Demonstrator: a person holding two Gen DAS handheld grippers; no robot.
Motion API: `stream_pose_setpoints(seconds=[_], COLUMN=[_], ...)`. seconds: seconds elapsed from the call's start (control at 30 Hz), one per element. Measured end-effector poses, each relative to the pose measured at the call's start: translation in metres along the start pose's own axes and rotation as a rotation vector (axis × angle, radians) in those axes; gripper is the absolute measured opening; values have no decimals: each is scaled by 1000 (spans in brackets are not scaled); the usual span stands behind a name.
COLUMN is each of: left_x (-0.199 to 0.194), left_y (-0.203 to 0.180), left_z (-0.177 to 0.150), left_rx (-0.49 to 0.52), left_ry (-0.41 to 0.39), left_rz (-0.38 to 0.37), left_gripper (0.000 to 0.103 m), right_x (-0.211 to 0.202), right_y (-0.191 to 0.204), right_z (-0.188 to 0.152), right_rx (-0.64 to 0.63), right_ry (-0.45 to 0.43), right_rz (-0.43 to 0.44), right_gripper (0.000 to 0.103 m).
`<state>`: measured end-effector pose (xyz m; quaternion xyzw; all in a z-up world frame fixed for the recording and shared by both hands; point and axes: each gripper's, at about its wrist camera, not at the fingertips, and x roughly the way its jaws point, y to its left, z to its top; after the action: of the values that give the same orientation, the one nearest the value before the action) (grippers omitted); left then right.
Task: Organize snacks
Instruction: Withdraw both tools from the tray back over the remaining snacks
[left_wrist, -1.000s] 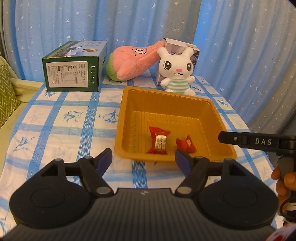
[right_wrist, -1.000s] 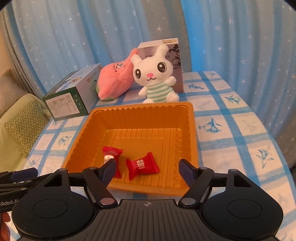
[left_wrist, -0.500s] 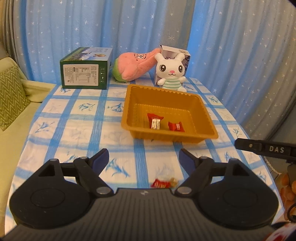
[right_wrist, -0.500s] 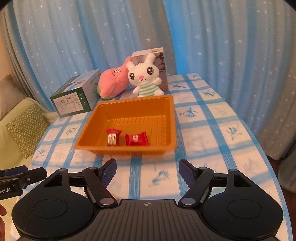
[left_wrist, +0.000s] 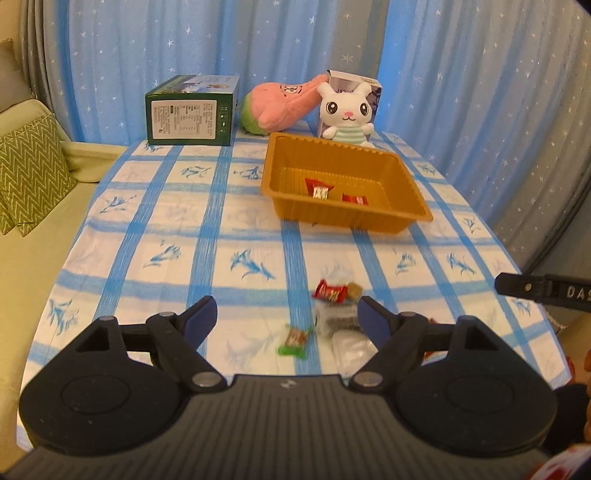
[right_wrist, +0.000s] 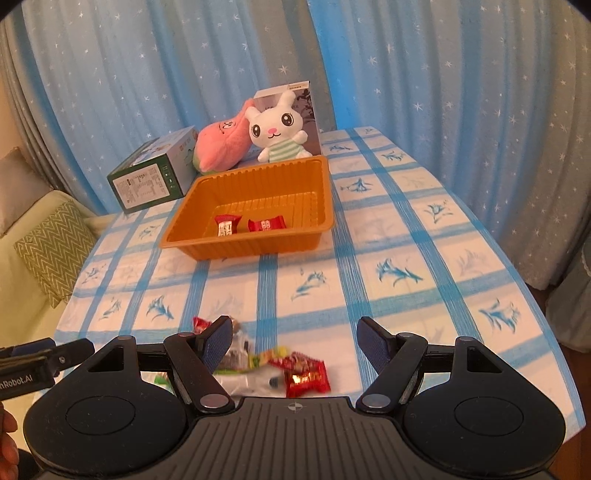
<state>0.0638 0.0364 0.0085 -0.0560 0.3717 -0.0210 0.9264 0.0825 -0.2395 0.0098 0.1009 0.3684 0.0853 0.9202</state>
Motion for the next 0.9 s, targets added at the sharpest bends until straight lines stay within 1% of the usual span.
stream_pose_setpoints(seconds=[0.17, 0.43, 0.6, 0.67, 0.9], left_x=[-5, 0, 13, 18, 43], left_y=[1, 1, 0, 0, -3], left_z=[-19, -47, -50, -49, -44], left_rx=[38, 86, 85, 89, 102], left_ry=[10, 55, 74, 81, 102], left_rz=[14, -9, -12, -11, -10], left_gripper=[81, 81, 78, 75, 73], right_x=[-8, -10, -3, 2, 25], right_y=[-3, -5, -6, -8, -14], right_z=[-17, -38, -47, -49, -54], right_rx=[10, 2, -6, -8, 0], right_ry=[6, 14, 29, 36, 71], right_rz=[2, -15, -29, -36, -50], right_gripper=[74, 74, 74, 74, 74])
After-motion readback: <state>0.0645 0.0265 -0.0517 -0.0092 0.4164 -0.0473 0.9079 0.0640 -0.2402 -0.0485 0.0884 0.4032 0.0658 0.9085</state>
